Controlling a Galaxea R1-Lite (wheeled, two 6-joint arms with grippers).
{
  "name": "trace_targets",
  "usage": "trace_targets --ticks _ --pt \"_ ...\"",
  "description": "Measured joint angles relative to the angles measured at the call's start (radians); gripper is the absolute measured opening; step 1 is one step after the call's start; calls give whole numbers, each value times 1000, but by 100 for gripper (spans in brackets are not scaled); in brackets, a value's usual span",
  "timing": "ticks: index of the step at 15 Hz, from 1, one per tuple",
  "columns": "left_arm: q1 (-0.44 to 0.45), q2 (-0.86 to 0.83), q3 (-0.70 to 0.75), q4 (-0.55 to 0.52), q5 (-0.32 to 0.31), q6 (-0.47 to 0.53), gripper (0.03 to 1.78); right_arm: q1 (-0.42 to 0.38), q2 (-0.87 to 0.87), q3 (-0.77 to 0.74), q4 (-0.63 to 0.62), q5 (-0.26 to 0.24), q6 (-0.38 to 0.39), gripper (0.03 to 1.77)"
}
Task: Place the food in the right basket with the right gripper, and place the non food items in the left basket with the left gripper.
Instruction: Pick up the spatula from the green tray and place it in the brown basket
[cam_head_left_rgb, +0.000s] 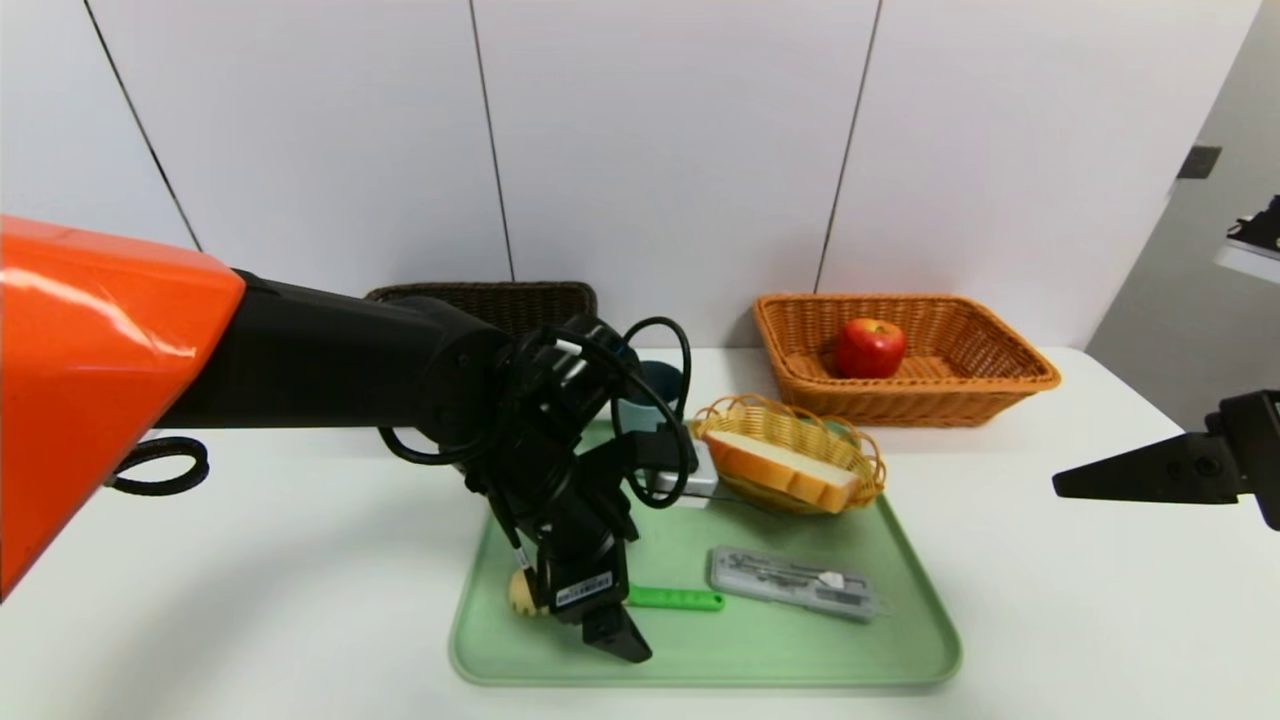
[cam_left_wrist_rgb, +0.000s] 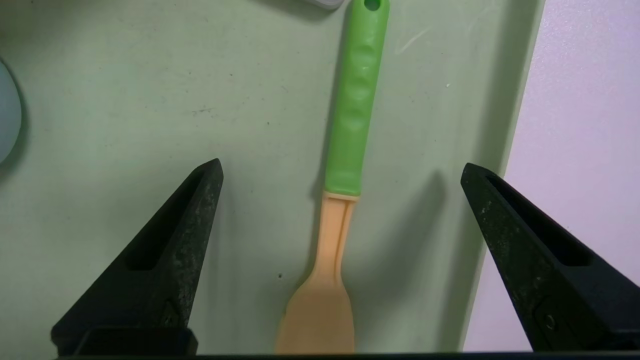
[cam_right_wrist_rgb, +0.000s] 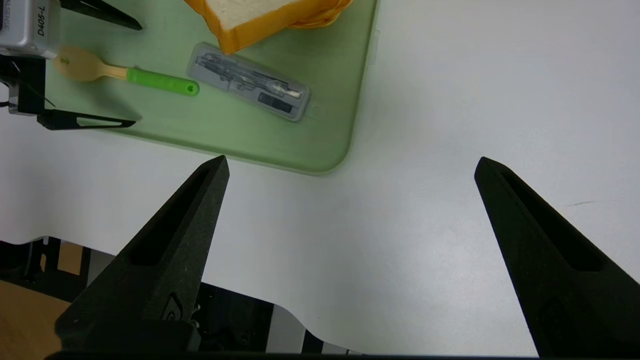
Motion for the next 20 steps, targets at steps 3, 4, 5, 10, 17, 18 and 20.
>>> trace_targets --ticks 3,4,5,10,17,18,20 --pt "8 1 0 2 3 1 169 0 -1 6 -1 -1 0 169" --pt "8 4 0 1 8 1 169 0 -1 8 -2 -1 1 169" --pt "8 9 0 -1 11 2 169 0 -1 10 -2 -1 0 169" --pt "9 21 3 -11 12 23 169 -1 -2 13 -5 -1 1 169" --pt "12 21 3 -11 17 52 169 -1 -3 39 -49 0 1 169" --pt "12 21 3 -12 20 52 169 -1 -3 40 -49 0 1 169" --pt "12 21 5 -15 22 53 169 -1 -3 42 -49 0 1 169"
